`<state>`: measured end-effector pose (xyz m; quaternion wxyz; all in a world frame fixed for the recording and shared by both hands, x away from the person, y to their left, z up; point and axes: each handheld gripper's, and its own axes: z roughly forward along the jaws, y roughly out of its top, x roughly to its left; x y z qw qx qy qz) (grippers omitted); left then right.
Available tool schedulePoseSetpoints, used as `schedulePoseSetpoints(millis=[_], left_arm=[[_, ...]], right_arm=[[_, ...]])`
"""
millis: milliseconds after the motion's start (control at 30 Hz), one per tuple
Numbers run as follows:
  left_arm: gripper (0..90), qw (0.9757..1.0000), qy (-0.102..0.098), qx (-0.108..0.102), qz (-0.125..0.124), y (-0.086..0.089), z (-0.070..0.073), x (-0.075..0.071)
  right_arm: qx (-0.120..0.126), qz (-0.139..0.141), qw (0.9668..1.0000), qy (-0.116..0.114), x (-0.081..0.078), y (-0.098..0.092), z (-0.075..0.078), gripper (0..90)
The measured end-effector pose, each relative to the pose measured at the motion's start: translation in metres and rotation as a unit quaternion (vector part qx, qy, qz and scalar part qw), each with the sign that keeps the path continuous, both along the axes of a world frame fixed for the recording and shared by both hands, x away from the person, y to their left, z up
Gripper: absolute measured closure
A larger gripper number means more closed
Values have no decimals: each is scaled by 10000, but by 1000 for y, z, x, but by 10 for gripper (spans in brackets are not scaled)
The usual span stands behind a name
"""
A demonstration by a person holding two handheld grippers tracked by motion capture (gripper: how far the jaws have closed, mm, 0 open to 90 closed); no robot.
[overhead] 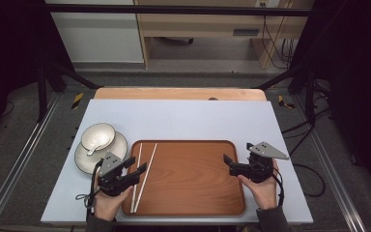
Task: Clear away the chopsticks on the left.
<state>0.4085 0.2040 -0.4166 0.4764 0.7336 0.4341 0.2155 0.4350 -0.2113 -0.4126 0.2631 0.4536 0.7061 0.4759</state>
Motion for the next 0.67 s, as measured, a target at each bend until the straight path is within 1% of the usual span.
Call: schedulePoseSetpoints(millis=[67, 133, 167, 233, 267, 333, 400, 467, 500, 600, 667], left_arm=[[450, 10000, 34, 38, -80, 5, 0, 1], [433, 9998, 7, 161, -150, 10, -1, 1], [424, 9995, -6, 265, -190, 14, -3, 0], [401, 9992, -13, 326, -235, 19, -5, -1], [387, 9991, 1, 336, -248, 23, -7, -2], [363, 9991, -39, 313, -275, 31, -9, -4], [339, 9993, 3, 263, -265, 39, -13, -7], [325, 9993, 44, 295, -225, 46, -16, -8], [317, 9994, 54, 247, -231, 50, -17, -10], [296, 9995, -4, 208, -251, 57, -18, -14], [284, 9993, 11, 230, -303, 62, -19, -16]], right_arm=[[12, -16, 10000, -8, 0, -1, 0, 65], [35, -39, 10000, -8, 0, -2, 0, 65], [37, -45, 10000, -8, 0, -3, 0, 64], [27, -75, 10000, -2, 0, -4, 0, 63], [8, -87, 10000, -6, 1, -5, -1, 62], [32, -118, 9999, 23, 1, -6, -1, 59], [24, -140, 9999, 36, 1, -6, -3, 56], [12, -160, 9998, 67, 2, -7, -4, 54], [2, -167, 9998, 69, 2, -7, -4, 54], [-4, -191, 9998, 104, 2, -7, -6, 54], [-18, -172, 9998, 119, 2, -7, -7, 54]])
